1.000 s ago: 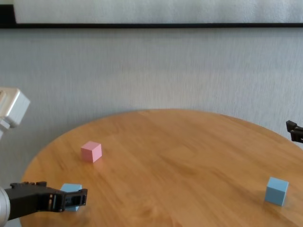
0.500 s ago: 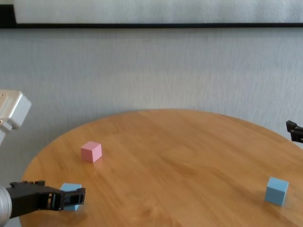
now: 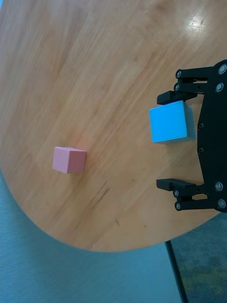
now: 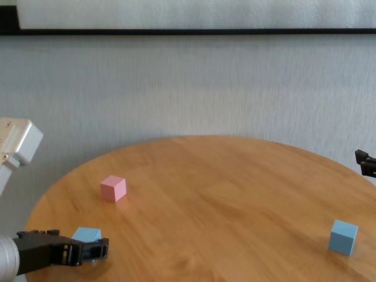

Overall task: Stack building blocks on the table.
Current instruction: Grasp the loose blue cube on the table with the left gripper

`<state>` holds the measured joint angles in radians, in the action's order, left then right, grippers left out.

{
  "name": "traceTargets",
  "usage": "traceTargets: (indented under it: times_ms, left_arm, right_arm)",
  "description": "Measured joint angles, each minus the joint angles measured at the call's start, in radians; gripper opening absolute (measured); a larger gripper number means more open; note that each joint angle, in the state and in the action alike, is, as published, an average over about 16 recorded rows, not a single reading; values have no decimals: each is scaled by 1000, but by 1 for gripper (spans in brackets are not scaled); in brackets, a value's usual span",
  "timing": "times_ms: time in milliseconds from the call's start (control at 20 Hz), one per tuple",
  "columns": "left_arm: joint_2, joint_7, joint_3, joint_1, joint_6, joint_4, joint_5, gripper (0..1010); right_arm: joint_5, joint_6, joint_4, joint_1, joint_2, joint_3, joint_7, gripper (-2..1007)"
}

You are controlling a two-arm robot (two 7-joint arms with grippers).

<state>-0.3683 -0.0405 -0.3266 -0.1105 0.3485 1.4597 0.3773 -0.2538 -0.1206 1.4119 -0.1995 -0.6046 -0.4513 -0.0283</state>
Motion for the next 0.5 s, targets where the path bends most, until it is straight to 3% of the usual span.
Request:
traceTargets:
  times_ms: [500]
  left_arm:
    - [11,-4,5,-8,4,-20,-13,997]
  right_arm:
    - [0,0,0,0,0,0,0,1001]
